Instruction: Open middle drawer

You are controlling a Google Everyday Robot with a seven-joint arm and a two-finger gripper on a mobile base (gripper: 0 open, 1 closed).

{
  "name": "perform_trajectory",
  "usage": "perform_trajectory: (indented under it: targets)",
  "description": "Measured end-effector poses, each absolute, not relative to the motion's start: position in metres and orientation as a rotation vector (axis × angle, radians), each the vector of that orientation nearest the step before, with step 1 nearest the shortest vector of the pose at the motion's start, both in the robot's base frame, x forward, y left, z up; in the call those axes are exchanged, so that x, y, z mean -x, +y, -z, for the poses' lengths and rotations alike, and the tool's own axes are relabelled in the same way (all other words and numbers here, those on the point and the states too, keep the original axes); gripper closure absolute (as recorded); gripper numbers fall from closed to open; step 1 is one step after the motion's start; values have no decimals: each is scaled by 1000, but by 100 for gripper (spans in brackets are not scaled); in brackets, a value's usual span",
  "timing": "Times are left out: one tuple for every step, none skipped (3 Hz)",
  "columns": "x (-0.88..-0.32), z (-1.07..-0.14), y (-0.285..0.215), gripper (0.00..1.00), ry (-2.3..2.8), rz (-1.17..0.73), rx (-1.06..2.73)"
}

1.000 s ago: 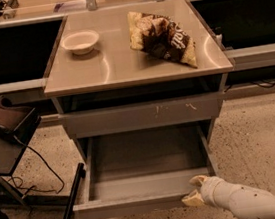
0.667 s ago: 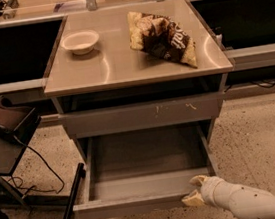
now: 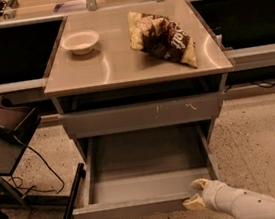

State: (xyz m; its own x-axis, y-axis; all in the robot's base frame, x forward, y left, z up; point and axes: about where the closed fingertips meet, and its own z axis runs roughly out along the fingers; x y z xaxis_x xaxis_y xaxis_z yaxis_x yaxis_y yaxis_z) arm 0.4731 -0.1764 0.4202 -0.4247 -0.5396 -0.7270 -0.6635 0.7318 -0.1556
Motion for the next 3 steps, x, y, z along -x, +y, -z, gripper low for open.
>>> perform_trajectory:
  targets:
    - [-465, -420, -171, 100, 2112, -208, 917]
    - [-465, -421, -172, 100, 2110, -209, 919]
    - [-459, -420, -169, 100, 2097, -217, 928]
